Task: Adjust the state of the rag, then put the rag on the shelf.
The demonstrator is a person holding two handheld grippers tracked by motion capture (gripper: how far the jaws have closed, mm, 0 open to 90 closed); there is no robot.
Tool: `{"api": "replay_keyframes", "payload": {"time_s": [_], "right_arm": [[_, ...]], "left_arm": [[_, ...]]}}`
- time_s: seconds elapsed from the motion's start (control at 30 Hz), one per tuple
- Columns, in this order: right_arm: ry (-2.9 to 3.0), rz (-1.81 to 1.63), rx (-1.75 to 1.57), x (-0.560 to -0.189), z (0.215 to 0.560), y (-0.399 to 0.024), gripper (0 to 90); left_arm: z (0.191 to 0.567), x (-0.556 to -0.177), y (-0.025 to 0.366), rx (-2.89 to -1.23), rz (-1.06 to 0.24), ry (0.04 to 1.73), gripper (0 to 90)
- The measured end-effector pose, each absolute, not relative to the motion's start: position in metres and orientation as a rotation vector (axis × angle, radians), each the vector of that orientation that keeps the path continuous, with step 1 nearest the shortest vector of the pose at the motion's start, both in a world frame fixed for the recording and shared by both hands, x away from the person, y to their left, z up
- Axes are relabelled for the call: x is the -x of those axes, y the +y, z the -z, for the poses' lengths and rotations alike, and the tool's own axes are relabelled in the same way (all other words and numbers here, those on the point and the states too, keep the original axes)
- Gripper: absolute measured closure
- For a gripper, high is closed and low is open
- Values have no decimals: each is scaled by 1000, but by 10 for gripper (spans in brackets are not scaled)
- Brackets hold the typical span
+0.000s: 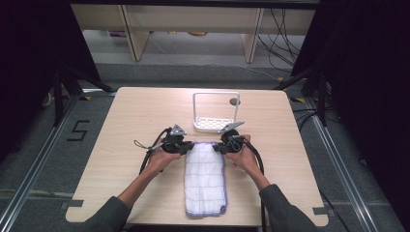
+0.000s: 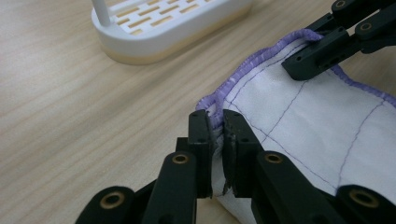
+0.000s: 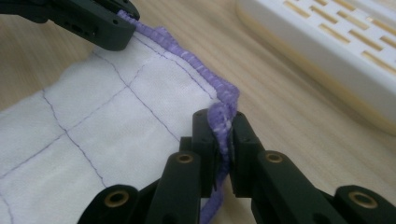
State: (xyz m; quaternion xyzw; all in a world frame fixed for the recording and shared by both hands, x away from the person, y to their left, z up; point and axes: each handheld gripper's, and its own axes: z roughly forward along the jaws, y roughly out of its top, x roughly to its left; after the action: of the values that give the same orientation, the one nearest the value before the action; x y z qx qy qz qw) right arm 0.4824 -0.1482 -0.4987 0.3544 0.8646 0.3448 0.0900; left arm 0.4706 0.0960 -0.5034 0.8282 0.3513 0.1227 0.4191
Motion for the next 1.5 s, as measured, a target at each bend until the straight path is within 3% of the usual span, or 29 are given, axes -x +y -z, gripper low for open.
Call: {"api": "replay_keyframes", "payload": {"time_s": [1.0, 1.5], "right_arm": [[2470, -1217, -990, -427, 432, -170, 837], [2339, -1327, -865, -405, 372, -176, 844]], "left_arm": [[439, -433, 100, -1973, -282, 733, 828], [370, -417, 104, -1947, -325, 645, 838]]}}
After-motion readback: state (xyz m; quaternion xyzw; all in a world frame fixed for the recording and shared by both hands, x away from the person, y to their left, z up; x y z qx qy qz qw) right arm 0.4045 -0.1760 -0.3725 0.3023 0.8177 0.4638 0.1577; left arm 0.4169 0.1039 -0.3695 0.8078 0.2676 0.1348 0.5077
